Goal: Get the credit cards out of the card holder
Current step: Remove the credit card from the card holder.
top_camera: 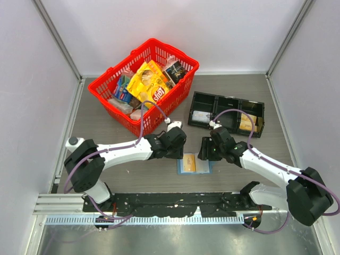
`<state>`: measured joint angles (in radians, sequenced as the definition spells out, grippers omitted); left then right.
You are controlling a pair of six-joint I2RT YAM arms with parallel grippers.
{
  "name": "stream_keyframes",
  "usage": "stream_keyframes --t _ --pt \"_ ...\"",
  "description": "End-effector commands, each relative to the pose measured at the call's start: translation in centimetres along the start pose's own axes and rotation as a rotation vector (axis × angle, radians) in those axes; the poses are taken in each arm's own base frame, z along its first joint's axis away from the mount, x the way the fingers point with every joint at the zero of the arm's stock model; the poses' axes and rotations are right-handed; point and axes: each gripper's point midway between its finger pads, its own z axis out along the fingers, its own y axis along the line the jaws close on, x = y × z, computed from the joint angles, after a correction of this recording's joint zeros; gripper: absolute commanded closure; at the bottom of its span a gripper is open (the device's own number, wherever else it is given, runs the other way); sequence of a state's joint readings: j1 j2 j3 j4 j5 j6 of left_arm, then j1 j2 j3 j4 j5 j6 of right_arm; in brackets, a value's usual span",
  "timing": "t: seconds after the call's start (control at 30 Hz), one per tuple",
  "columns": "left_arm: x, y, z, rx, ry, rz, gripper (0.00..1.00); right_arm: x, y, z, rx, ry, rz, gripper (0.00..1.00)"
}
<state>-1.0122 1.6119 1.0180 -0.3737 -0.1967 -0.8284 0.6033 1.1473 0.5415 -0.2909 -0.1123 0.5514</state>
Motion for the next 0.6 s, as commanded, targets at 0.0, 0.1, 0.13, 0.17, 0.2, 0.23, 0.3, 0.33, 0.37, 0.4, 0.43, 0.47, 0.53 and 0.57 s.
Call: stream_keyframes --t 0.0,0.1,0.13,0.17,0.2,0.23,0.3,0.33,0.37,0.4,0.43,0.47,0.53,0.57 --pt "-2.1 -2.0 -1.7 0.085 -0.054 -0.025 0.56 -2.8 -2.9 -2.2 0.204 -0.120 -0.030 0.50" --pt "-2.0 -2.7 -1.9 0.116 -0.042 -0.013 0.56 -4.6 -2.5 -3.6 0.196 -0.216 -0.021 0.48" --pt "-2.0 -2.9 -1.9 0.124 -0.034 -0.011 0.56 -4.8 -2.1 -3.8 0.175 -0.231 -0.027 0.48" --pt "-1.8 -3.1 -1.8 0.130 -0.026 -0.007 0.56 -5.2 -0.9 -4.0 0.106 -0.254 -0.035 0.49" --pt "-1.8 -3.2 -1.7 0.134 -0.021 -0.004 0.57 -5.3 -0.2 -4.1 0.064 -0.263 -0.044 0.49" --pt "-1.7 -3.4 -1.6 0.139 -0.013 -0.002 0.57 -5.2 1.3 -3.9 -0.020 -0.266 -0.051 0.51" --pt "-1.4 -3.6 -1.2 0.146 0.005 0.009 0.59 -4.3 3.6 -3.5 -0.168 -0.229 -0.048 0.52" --pt "-1.3 -3.7 -1.1 0.145 0.012 0.015 0.60 -4.0 4.1 -3.1 -0.196 -0.216 -0.029 0.53" --pt "-1.2 -3.6 -0.9 0.142 0.021 0.018 0.61 -3.8 5.1 -2.9 -0.259 -0.211 -0.028 0.54" --pt "-1.0 -3.6 -0.7 0.139 0.030 0.026 0.62 -3.3 5.1 -2.3 -0.271 -0.189 -0.003 0.54" --pt "-0.8 -3.7 -0.4 0.138 0.039 0.033 0.64 -3.0 5.6 -2.1 -0.314 -0.181 -0.004 0.54" --pt "-0.7 -3.7 -0.2 0.137 0.045 0.037 0.64 -2.5 5.9 -1.6 -0.340 -0.164 0.010 0.55" --pt "-0.4 -3.5 0.2 0.125 0.058 0.047 0.66 -2.4 6.4 -1.1 -0.391 -0.163 0.019 0.55" --pt "-0.3 -3.4 0.4 0.118 0.065 0.051 0.68 -2.2 6.1 -0.6 -0.391 -0.149 0.041 0.56"
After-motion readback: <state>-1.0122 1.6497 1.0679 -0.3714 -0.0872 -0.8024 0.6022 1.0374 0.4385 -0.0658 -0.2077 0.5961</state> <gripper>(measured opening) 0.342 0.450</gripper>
